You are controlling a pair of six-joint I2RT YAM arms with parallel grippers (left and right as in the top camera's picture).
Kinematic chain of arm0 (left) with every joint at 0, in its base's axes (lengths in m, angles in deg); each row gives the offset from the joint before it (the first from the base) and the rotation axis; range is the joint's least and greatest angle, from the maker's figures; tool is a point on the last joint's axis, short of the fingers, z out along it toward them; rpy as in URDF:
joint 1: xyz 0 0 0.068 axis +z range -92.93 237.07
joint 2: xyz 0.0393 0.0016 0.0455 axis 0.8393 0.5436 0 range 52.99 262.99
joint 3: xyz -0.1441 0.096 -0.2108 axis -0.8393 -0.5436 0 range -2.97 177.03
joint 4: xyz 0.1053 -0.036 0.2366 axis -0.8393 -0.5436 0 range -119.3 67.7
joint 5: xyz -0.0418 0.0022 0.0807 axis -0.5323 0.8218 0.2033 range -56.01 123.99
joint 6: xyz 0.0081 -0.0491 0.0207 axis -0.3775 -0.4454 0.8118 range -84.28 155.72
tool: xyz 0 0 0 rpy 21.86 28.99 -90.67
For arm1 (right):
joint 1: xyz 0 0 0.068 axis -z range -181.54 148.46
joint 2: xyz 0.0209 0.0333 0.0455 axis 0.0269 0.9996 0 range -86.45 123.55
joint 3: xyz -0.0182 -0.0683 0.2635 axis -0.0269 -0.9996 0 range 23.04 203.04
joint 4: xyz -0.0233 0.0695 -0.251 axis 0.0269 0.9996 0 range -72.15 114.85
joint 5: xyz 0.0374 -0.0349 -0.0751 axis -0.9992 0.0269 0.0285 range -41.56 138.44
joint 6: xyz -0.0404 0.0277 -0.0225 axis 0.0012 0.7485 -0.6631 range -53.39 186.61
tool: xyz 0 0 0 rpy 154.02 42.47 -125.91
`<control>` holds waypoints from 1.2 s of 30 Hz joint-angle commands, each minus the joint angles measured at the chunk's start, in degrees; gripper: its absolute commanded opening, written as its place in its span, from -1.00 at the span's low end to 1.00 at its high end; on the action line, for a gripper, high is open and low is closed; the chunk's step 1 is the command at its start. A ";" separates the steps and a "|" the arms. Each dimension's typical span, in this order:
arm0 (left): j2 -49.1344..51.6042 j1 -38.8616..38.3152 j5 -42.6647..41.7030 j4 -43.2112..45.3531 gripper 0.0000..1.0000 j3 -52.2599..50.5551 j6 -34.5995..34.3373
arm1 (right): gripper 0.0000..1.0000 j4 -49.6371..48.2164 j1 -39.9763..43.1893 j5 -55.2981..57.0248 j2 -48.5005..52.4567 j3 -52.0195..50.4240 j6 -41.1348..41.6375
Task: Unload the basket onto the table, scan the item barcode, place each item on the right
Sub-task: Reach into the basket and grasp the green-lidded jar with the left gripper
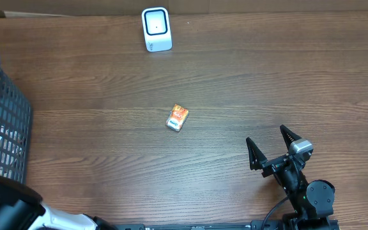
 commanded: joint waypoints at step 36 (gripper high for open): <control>18.21 -8.39 18.10 15.50 0.58 -1.57 8.13 | 1.00 -0.37 0.20 0.22 -0.57 -0.59 0.42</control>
